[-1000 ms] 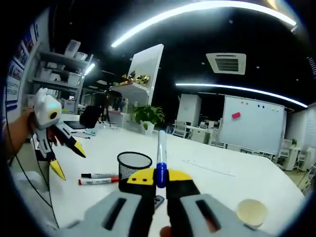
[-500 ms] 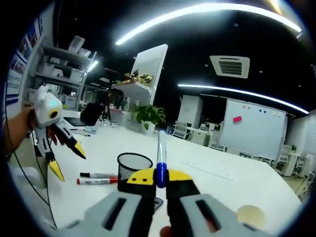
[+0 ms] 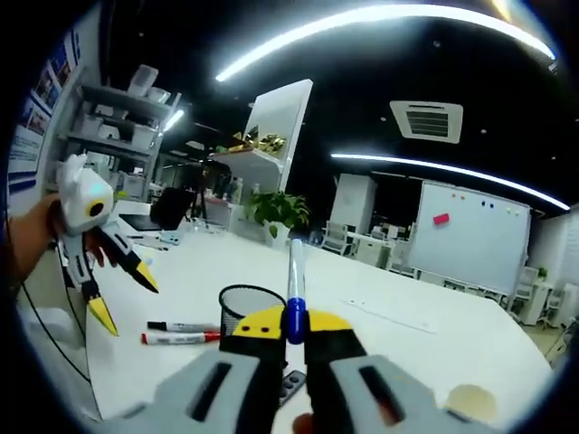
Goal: Place the scattered laser pointers and whiteboard markers into the pen holder and stack the scattered paper cups together
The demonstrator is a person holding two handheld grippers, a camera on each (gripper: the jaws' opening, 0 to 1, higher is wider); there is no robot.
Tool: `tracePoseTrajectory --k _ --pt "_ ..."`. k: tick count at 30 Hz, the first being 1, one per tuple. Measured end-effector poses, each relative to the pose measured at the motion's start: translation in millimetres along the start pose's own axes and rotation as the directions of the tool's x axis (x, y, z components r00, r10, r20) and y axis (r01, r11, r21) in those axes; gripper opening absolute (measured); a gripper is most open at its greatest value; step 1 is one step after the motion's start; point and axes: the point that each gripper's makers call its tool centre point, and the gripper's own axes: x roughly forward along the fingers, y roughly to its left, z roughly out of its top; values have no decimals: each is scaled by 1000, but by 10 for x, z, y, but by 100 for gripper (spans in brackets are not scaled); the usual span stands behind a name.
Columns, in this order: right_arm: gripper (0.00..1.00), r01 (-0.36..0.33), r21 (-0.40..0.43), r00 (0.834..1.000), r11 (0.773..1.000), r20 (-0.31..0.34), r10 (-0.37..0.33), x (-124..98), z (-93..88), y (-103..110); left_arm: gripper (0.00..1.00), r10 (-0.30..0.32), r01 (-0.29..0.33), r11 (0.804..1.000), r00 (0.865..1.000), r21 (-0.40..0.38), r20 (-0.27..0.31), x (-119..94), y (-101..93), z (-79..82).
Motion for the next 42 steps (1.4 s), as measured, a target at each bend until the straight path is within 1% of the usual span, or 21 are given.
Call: tracePoseTrajectory --k 5,9,16,30,33,42 --pt "8 -21 2 1000 1000 -14 21 70 -55 81 60 -8 8 1000 1000 -3 -10 13 -13 -52" --pt "8 -28 -5 999 1000 -26 27 106 -99 104 60 2 -2 1000 1000 -12 -11 0 26 -83" --pt "8 -41 -3 999 999 -27 41 158 -87 147 60 -3 3 1000 1000 -17 -3 6 22 -77" --pt "8 -64 2 998 998 -20 64 246 -76 216 60 10 -10 1000 1000 -28 -16 -24 66 -138" --pt "8 -67 2 998 998 -22 67 263 -81 226 60 12 -12 1000 1000 -28 -17 -28 67 -129" --pt "8 -78 5 997 997 -15 79 270 -50 249 60 10 -11 1000 1000 -25 -16 -30 71 -129"
